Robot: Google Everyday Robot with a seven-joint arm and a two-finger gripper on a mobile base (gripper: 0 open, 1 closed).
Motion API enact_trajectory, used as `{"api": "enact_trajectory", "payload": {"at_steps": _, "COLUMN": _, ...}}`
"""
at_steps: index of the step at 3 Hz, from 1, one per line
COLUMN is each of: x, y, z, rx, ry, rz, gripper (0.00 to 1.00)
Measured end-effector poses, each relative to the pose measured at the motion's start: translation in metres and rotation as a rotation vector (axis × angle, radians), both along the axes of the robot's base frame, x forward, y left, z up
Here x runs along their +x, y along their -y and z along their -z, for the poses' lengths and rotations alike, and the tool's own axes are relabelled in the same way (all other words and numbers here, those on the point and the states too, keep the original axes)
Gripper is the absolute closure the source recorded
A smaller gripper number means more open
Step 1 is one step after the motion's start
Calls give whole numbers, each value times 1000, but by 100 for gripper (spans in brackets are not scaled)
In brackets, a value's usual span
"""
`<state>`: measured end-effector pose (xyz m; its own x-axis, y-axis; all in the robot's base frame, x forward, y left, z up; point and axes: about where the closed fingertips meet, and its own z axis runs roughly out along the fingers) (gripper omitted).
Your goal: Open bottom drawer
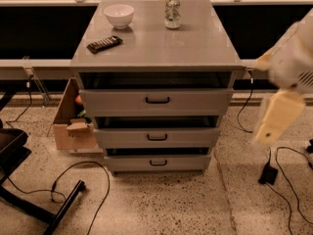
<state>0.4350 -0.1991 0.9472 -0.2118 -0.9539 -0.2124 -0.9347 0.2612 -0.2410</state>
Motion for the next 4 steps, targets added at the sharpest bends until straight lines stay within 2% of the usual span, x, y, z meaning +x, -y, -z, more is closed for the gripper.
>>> {"api": "enact_trajectory", "payload": {"at_steps": 1, "x": -6, "y": -48, "z": 69, "rx": 1, "ry": 27, "rz": -51, "gripper": 0}}
{"api": "enact_trajectory", "payload": {"at_steps": 2, "x": -2, "y": -75, "z": 140, "rx": -37, "ry": 31, "rz": -73, "gripper": 0}}
{"api": "enact_trajectory", "payload": {"at_steps": 3, "x": 7, "y": -101, "z": 224, "rx": -95, "ry": -5, "rz": -113, "gripper": 0}}
{"api": "enact_trajectory", "payload": {"at_steps": 4, "x": 12, "y": -93, "z": 231, "rx": -129, "ry": 7, "rz": -90, "gripper": 0}}
